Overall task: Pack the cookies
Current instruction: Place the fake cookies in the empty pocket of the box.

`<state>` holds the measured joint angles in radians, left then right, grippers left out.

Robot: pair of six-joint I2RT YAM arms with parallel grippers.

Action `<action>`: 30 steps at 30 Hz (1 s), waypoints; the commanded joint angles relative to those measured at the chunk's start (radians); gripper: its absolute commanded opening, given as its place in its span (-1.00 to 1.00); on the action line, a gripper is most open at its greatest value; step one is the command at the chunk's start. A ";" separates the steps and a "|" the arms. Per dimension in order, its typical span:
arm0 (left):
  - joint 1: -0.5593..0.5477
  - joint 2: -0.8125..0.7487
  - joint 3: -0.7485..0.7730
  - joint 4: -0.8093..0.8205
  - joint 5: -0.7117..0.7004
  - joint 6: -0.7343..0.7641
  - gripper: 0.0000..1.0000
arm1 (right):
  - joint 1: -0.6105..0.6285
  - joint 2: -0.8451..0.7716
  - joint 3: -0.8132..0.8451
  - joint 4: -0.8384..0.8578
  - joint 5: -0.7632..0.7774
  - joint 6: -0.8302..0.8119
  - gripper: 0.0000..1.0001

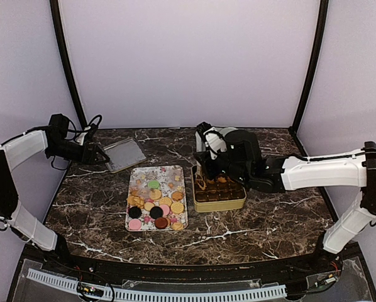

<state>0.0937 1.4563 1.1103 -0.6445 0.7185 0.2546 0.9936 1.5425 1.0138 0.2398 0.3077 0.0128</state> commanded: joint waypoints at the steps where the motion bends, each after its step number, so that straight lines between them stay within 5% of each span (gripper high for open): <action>1: 0.006 -0.010 0.026 -0.025 0.015 0.010 0.83 | -0.007 0.013 -0.005 0.083 -0.013 -0.015 -0.83; 5: 0.006 -0.010 0.025 -0.027 0.015 0.012 0.83 | -0.007 0.023 -0.007 0.091 -0.016 -0.013 -0.74; 10: 0.006 -0.010 0.028 -0.026 0.015 0.012 0.83 | -0.007 0.025 0.002 0.095 -0.021 -0.003 -0.28; 30: 0.006 -0.001 0.036 -0.044 0.007 0.023 0.85 | 0.043 0.042 0.160 0.106 -0.084 0.035 -0.30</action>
<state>0.0937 1.4563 1.1255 -0.6464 0.7181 0.2584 1.0035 1.5486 1.0843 0.2665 0.2543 0.0246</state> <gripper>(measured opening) 0.917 0.350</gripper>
